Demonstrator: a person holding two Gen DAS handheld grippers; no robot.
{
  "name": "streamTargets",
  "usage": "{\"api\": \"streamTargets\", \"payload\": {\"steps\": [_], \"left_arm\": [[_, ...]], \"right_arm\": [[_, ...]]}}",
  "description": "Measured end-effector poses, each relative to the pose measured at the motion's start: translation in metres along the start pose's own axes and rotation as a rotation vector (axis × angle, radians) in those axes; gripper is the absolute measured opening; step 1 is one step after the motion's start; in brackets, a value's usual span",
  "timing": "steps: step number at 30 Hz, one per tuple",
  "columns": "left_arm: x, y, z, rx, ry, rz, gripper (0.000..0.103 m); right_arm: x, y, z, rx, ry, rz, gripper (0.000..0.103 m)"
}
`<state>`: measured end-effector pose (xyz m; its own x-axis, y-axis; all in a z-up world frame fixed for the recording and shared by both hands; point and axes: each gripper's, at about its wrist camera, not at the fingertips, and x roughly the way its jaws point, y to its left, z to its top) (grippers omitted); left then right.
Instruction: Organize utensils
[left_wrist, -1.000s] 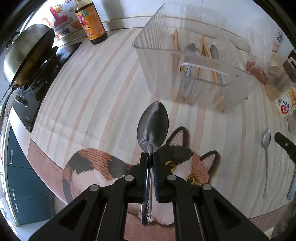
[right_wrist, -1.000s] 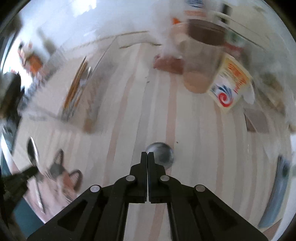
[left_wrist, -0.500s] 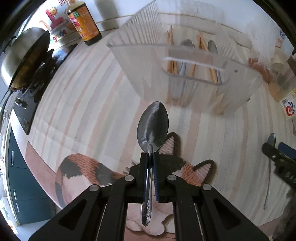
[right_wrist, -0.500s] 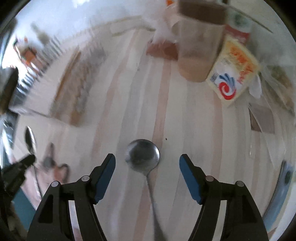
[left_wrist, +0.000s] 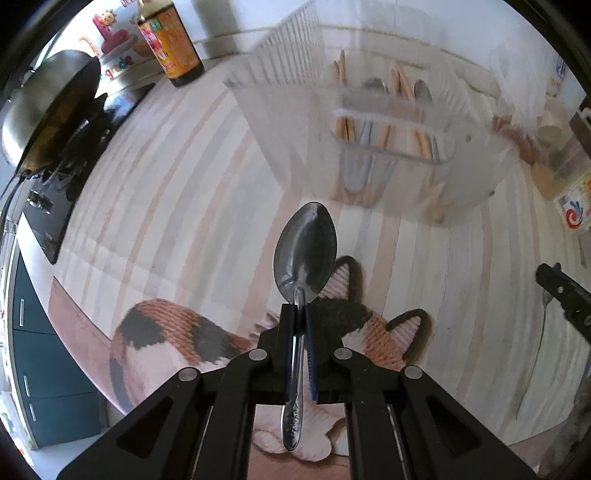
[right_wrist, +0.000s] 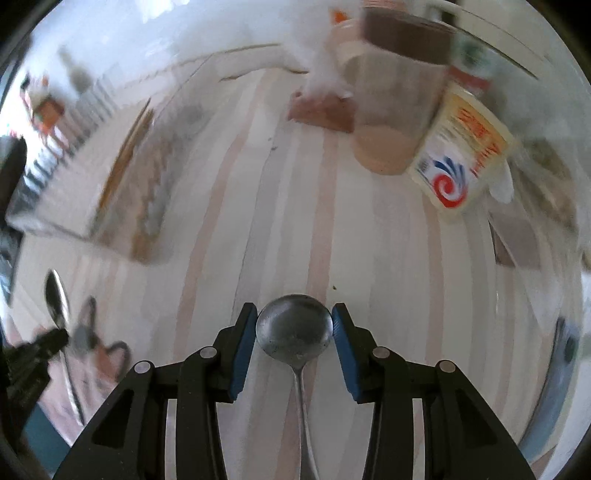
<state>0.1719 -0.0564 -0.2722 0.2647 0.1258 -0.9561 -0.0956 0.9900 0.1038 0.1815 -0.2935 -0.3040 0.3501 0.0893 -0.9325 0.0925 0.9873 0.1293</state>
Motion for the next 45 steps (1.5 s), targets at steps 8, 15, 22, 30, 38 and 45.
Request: {"api": "streamTargets", "payload": {"steps": [8, 15, 22, 30, 38, 45], "left_arm": [[-0.059, 0.032, 0.007, -0.032, -0.101, -0.014, 0.004], [-0.134, 0.057, 0.051, -0.065, -0.215, -0.098, 0.004], [-0.154, 0.055, 0.132, -0.035, -0.204, -0.304, 0.004], [-0.1, 0.034, 0.199, 0.066, -0.042, -0.331, 0.012], [-0.089, 0.052, 0.18, 0.113, -0.172, -0.174, 0.07], [-0.074, 0.061, 0.149, 0.193, -0.264, -0.058, 0.098]], "right_arm": [[-0.067, 0.006, 0.014, 0.034, -0.125, 0.102, 0.043], [-0.129, 0.039, 0.061, 0.031, -0.21, 0.25, 0.043], [-0.136, 0.084, 0.133, 0.071, -0.213, 0.345, 0.043], [-0.06, 0.115, 0.184, 0.15, -0.05, 0.32, 0.045], [-0.06, 0.109, 0.15, 0.134, -0.072, 0.105, 0.061], [-0.078, 0.121, 0.091, 0.109, -0.141, -0.131, 0.076]]}}
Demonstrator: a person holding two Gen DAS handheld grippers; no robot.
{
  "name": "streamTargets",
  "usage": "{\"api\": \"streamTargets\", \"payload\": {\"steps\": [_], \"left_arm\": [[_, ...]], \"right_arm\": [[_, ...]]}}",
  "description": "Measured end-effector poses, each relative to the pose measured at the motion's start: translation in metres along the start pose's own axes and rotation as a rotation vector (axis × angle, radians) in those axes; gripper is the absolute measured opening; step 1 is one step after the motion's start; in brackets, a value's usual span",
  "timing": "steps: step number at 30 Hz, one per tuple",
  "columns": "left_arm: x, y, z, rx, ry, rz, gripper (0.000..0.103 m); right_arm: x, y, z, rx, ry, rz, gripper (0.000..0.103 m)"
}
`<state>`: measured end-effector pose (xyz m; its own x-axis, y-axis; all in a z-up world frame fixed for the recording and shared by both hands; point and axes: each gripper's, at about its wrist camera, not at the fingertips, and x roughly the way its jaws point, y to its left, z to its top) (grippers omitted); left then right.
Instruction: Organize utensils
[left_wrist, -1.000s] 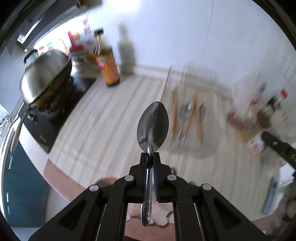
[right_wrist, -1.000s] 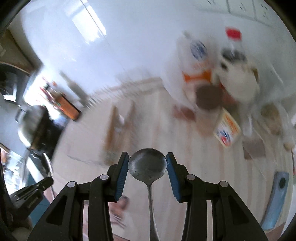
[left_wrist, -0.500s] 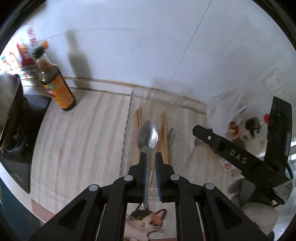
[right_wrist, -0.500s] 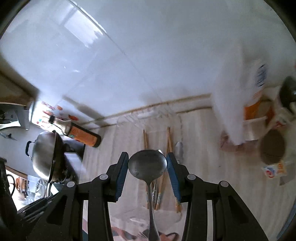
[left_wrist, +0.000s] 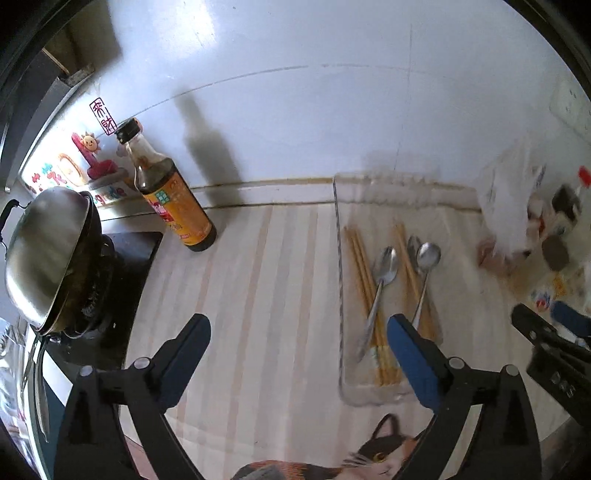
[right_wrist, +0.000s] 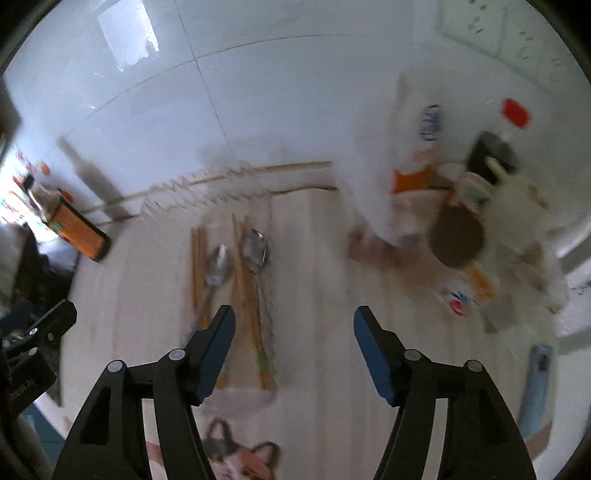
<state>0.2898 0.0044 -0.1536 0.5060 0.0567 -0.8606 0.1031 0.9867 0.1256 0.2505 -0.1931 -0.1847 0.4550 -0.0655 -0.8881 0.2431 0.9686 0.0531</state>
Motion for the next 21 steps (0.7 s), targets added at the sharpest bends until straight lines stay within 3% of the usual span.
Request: {"api": "streamTargets", "payload": {"steps": [5, 12, 21], "left_arm": [[-0.006, 0.001, -0.015, 0.025, -0.015, -0.001, 0.103], [-0.04, 0.008, -0.035, 0.004, -0.056, -0.026, 0.103], [-0.131, 0.023, -0.069, -0.026, -0.178, -0.038, 0.103]], "right_arm": [[-0.019, 0.008, -0.029, -0.011, -0.037, -0.088, 0.101], [-0.068, 0.008, -0.05, -0.029, -0.121, -0.15, 0.103], [-0.158, 0.007, -0.086, -0.037, -0.251, -0.122, 0.103]]}}
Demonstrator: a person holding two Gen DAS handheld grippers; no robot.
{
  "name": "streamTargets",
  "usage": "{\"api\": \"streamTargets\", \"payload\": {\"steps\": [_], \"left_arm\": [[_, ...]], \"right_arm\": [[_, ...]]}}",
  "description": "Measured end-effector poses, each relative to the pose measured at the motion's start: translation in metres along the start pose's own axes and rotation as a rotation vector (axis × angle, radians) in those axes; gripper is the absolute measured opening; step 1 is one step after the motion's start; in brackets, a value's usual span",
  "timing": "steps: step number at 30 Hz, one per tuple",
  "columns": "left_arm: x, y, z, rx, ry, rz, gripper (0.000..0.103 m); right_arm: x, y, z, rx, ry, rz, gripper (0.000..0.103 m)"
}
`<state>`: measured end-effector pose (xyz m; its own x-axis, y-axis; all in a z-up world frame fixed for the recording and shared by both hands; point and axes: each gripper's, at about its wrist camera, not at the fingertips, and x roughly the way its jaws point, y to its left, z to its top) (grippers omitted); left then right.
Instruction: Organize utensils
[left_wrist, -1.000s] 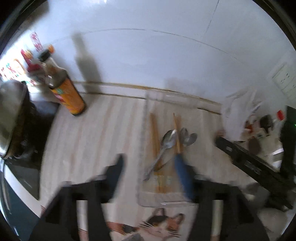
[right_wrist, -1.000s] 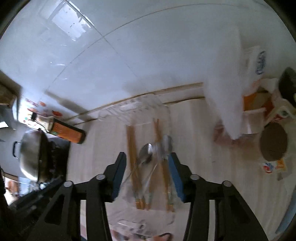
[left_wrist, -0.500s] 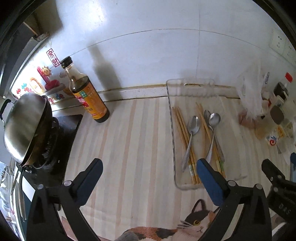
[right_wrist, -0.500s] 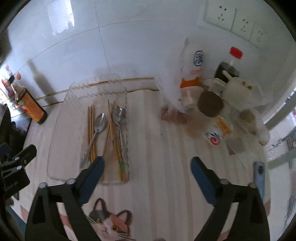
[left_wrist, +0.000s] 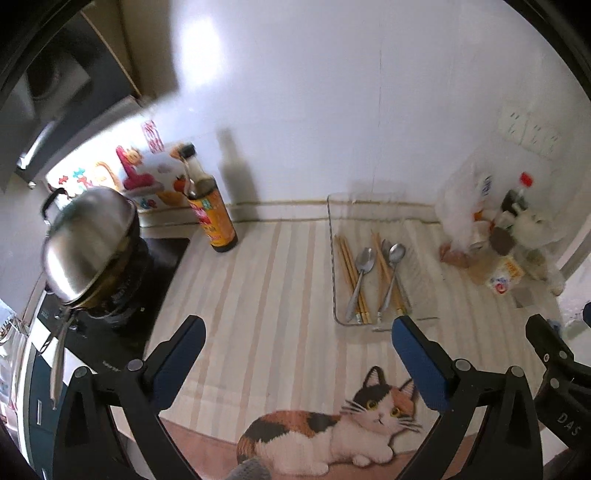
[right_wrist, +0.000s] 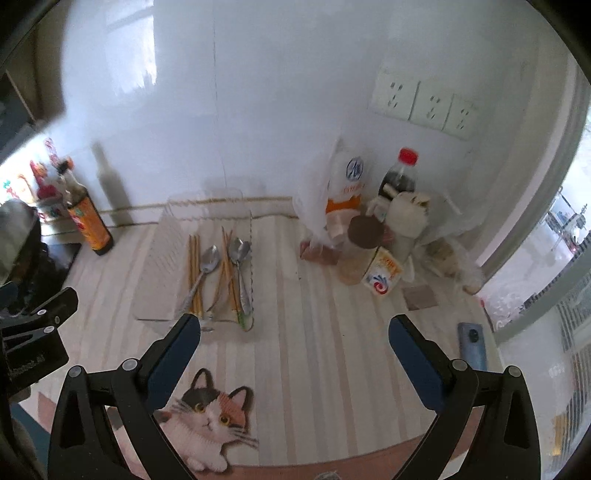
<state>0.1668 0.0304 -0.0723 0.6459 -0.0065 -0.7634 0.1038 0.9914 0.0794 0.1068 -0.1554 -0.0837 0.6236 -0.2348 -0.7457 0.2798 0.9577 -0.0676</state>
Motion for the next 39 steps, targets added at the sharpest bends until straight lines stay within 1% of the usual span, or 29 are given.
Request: {"api": "streamTargets", "payload": {"steps": [1, 4, 10, 15, 18, 23, 26, 32, 39], "left_arm": [[-0.013, 0.001, -0.003, -0.001, -0.015, 0.001, 0.103], [-0.053, 0.007, -0.013, -0.019, -0.055, -0.008, 0.103], [-0.113, 0.008, -0.031, -0.028, -0.105, -0.027, 0.103], [-0.145, 0.007, -0.046, -0.032, -0.107, -0.042, 0.103], [-0.162, 0.008, -0.053, -0.037, -0.122, -0.031, 0.103], [-0.175, 0.01, -0.058, -0.042, -0.117, -0.004, 0.103], [-0.175, 0.01, -0.057, -0.044, -0.097, 0.015, 0.103], [-0.168, 0.016, -0.049, -0.053, -0.067, 0.003, 0.103], [-0.162, 0.026, -0.036, -0.055, -0.075, 0.018, 0.103]], "right_arm": [[-0.018, -0.003, -0.003, 0.002, -0.025, 0.003, 0.103], [-0.052, -0.009, -0.009, 0.003, -0.061, 0.015, 0.103], [-0.123, -0.022, -0.027, 0.003, -0.127, 0.039, 0.103], [-0.163, -0.031, -0.039, 0.005, -0.134, 0.053, 0.103], [-0.181, -0.037, -0.045, 0.008, -0.139, 0.052, 0.103], [-0.198, -0.04, -0.051, 0.007, -0.142, 0.052, 0.103], [-0.202, -0.038, -0.049, 0.002, -0.132, 0.051, 0.103], [-0.2, -0.032, -0.038, 0.003, -0.123, 0.05, 0.103], [-0.191, -0.02, -0.023, -0.013, -0.119, 0.047, 0.103]]}}
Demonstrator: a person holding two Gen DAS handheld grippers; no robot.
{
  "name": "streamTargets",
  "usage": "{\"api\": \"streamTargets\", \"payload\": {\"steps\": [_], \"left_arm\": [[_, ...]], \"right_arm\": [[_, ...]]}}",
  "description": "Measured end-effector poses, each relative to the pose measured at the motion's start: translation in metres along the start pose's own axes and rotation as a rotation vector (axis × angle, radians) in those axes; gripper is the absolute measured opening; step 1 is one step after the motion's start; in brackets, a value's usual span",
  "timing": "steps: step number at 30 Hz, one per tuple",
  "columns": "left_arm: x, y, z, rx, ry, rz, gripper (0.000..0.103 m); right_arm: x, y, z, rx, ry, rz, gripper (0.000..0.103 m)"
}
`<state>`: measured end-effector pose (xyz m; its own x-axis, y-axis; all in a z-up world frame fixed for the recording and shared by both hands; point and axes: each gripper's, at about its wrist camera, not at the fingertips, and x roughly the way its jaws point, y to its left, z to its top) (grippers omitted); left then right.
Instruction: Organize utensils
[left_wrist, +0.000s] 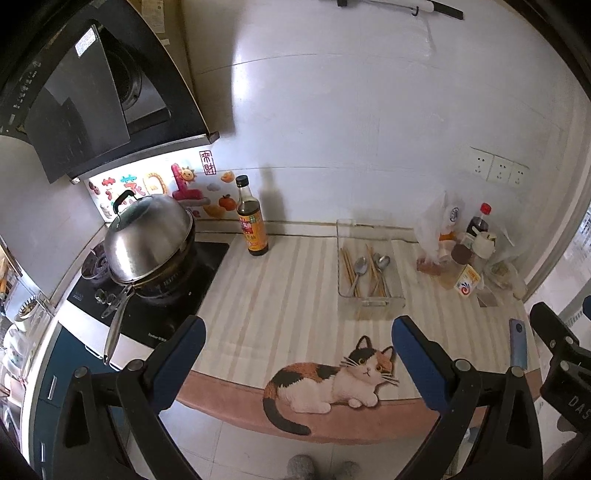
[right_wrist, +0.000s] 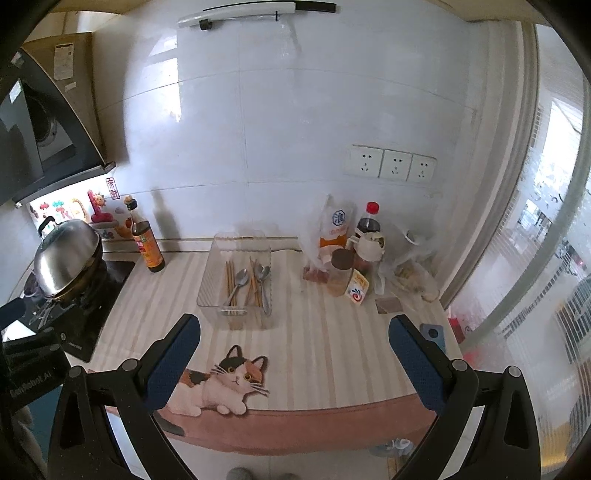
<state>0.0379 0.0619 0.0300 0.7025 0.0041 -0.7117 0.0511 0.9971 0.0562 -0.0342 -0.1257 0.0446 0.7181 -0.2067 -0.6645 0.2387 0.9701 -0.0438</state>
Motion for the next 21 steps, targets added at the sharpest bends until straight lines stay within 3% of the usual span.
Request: {"api": "streamTargets", "payload": {"steps": [21], "left_arm": [[0.023, 0.0, 0.006, 0.005, 0.031, -0.02, 0.103]], "right_arm": [[0.031, 0.011, 0.008, -0.019, 0.048, 0.018, 0.103]]}}
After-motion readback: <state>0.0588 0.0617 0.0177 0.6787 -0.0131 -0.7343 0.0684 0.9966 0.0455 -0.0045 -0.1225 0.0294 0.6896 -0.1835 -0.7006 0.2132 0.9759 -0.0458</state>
